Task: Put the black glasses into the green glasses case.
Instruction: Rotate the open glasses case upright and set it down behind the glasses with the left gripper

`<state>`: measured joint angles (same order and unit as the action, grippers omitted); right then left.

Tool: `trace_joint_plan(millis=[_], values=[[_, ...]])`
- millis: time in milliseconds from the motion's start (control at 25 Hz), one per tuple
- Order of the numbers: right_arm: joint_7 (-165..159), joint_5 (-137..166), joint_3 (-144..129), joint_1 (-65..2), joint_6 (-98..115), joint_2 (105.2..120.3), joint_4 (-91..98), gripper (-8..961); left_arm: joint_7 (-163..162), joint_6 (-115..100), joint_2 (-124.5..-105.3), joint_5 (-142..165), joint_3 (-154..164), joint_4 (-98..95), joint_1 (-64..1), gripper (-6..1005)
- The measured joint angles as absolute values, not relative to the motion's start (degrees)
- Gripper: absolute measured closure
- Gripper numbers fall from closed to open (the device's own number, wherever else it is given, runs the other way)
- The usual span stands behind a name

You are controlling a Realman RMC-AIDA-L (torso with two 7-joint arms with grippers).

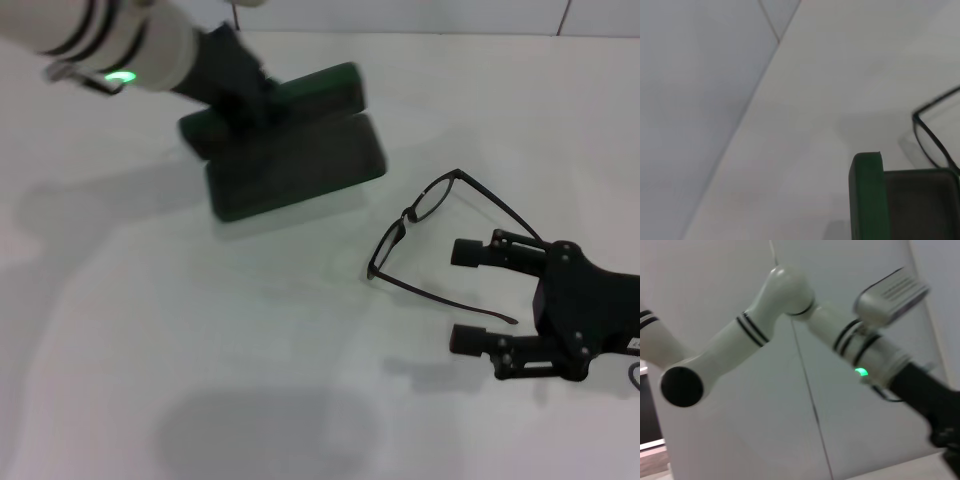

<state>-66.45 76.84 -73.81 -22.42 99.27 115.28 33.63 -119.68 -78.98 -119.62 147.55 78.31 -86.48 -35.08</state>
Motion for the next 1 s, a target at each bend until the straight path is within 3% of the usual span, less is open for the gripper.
trace_joint_plan(millis=[400, 1000], values=[[-66.6, 76.9, -74.8, -22.1, 100.0, 115.41, 33.4, 95, -119.8, -59.0, -119.84, 148.1, 88.7, -68.1, -45.8, 801], [-66.6, 76.6, -74.8, -21.9, 99.8, 115.75, 32.6, 97, -119.9, -48.4, -120.29, 146.2, 99.6, -53.9, -52.0, 797]])
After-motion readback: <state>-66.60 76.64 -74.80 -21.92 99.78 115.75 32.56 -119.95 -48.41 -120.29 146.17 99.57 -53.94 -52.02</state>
